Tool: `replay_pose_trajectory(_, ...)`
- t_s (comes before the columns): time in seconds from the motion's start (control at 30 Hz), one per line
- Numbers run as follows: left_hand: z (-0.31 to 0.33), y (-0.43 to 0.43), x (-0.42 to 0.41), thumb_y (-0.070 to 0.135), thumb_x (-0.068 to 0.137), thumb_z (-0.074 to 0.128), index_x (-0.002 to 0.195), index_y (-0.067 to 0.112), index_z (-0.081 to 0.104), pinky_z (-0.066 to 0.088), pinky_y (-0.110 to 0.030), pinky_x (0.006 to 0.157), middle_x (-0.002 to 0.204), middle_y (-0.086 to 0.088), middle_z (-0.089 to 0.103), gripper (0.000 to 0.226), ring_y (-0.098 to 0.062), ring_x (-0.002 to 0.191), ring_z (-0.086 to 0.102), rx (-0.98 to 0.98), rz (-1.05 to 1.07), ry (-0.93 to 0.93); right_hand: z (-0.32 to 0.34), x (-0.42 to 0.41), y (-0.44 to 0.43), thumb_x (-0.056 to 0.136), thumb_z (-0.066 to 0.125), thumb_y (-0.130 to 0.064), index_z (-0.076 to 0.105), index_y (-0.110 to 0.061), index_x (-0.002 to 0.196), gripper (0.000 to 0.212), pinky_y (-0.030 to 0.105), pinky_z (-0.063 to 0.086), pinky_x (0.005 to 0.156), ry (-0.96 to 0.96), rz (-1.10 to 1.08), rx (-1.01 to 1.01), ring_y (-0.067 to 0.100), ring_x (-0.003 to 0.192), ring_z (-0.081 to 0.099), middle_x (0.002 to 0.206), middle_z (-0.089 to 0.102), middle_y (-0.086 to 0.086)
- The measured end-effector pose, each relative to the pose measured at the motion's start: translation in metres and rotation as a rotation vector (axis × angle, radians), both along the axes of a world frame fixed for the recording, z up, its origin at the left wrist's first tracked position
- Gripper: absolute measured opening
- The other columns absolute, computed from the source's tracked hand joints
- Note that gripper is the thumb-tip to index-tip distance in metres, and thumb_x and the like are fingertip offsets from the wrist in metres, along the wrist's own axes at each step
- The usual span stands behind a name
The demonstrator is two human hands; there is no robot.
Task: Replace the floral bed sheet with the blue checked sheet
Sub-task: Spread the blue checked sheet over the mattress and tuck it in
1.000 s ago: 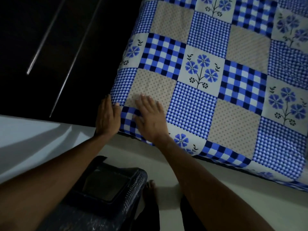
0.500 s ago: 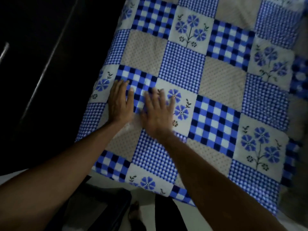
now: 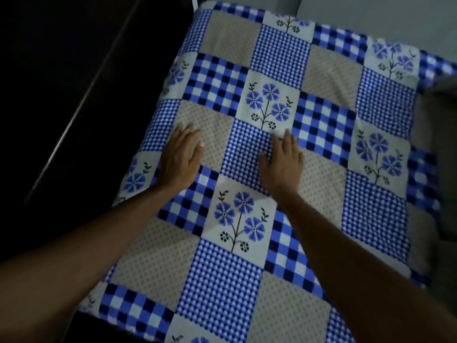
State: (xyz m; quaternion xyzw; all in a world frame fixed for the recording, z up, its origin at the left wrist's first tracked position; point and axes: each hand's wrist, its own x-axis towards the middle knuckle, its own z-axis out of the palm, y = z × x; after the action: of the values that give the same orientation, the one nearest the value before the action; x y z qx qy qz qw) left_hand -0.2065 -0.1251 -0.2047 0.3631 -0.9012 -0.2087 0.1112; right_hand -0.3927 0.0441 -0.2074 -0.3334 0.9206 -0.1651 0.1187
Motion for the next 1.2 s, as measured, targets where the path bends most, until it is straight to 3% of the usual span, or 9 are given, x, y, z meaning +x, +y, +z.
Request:
replay_pose_trajectory(0.1,-0.005,-0.021,-0.029,0.043,0.104,0.028,0.145,0.008,0.046,0.020,-0.044,0.121,0.156,-0.011,0.036,0.057,-0.028,0.148,0.023,-0.024,-0.159,-0.012,-0.009,-0.022,-0.021,0.103,0.018,-0.059,0.006,-0.024,0.160,0.068,0.061,-0.002,0.120,-0.021,-0.100,0.132,0.029,0.153,-0.007,0.167,-0.004,0.008)
replay_pose_trajectory(0.2,-0.012,-0.050,-0.056,0.041,0.105,0.025,0.149,0.011,0.041,0.019,-0.046,0.121,0.157,-0.010,0.033,0.055,-0.028,0.150,0.019,-0.093,-0.316,-0.051,-0.017,-0.008,-0.068,0.101,0.007,-0.063,-0.005,-0.027,0.159,0.069,0.061,-0.009,0.119,0.056,0.024,0.186,0.029,0.152,-0.015,0.166,-0.013,0.005)
replay_pose_trajectory(0.33,-0.026,-0.109,-0.055,0.046,0.103,0.011,0.154,0.022,0.030,0.011,-0.044,0.122,0.162,-0.006,0.023,0.060,-0.027,0.151,0.013,-0.128,-0.117,-0.194,-0.019,0.036,-0.136,0.102,0.012,-0.062,-0.005,-0.027,0.159,0.069,0.063,-0.011,0.118,0.074,0.432,0.157,0.028,0.151,-0.017,0.166,-0.014,0.002)
replay_pose_trajectory(0.47,-0.036,-0.149,-0.045,0.042,0.106,0.021,0.157,0.018,0.019,0.010,-0.044,0.123,0.164,-0.009,0.014,0.056,-0.027,0.151,0.011,-0.010,0.069,-0.170,-0.010,0.037,-0.173,0.102,0.036,-0.051,0.012,-0.027,0.159,0.066,0.060,0.000,0.121,-0.048,0.644,0.043,0.024,0.154,-0.002,0.168,0.004,0.000)
replay_pose_trajectory(0.6,-0.025,-0.154,-0.073,0.044,0.106,0.024,0.155,0.011,0.023,0.012,-0.043,0.123,0.162,-0.010,0.020,0.059,-0.025,0.151,0.014,0.043,0.212,-0.003,-0.001,-0.017,-0.164,0.099,0.049,-0.034,0.044,-0.021,0.146,0.049,0.056,0.021,0.120,0.050,0.229,-0.219,0.027,0.149,0.024,0.159,0.034,0.006)
replay_pose_trajectory(0.7,-0.016,-0.147,-0.102,0.045,0.105,0.026,0.152,0.008,0.032,0.015,-0.043,0.122,0.159,-0.012,0.029,0.060,-0.029,0.149,0.022,-0.137,-0.030,-0.019,-0.006,-0.070,-0.137,0.103,0.037,-0.044,0.034,-0.022,0.151,0.053,0.057,0.011,0.122,0.065,-0.199,-0.071,0.029,0.153,0.012,0.165,0.020,0.008)
replay_pose_trajectory(0.8,-0.015,-0.139,-0.136,0.048,0.104,0.023,0.151,0.013,0.036,0.017,-0.048,0.120,0.159,-0.010,0.030,0.060,-0.029,0.149,0.021,-0.181,-0.276,-0.073,-0.014,-0.090,-0.131,0.104,0.023,-0.052,0.013,-0.023,0.159,0.063,0.060,-0.002,0.121,0.029,-0.304,0.102,0.029,0.154,-0.003,0.167,0.002,0.008)
replay_pose_trajectory(1.03,-0.034,-0.177,-0.151,0.053,0.103,0.018,0.157,0.029,0.012,0.006,-0.049,0.122,0.165,-0.002,0.009,0.060,-0.023,0.152,0.007,-0.300,-0.255,-0.300,-0.022,-0.062,-0.208,0.103,0.014,-0.057,0.004,-0.023,0.160,0.067,0.060,-0.007,0.120,0.111,0.130,0.116,0.028,0.153,-0.010,0.168,-0.004,0.000)
replay_pose_trajectory(1.2,-0.041,-0.238,-0.156,0.055,0.102,0.026,0.158,0.023,0.007,0.012,-0.049,0.122,0.165,-0.006,0.007,0.067,-0.027,0.151,0.008,0.006,0.174,-0.219,-0.013,-0.083,-0.223,0.103,0.034,-0.053,0.019,-0.025,0.158,0.064,0.056,0.003,0.122,0.037,0.400,-0.041,0.025,0.154,0.004,0.167,0.013,-0.001)
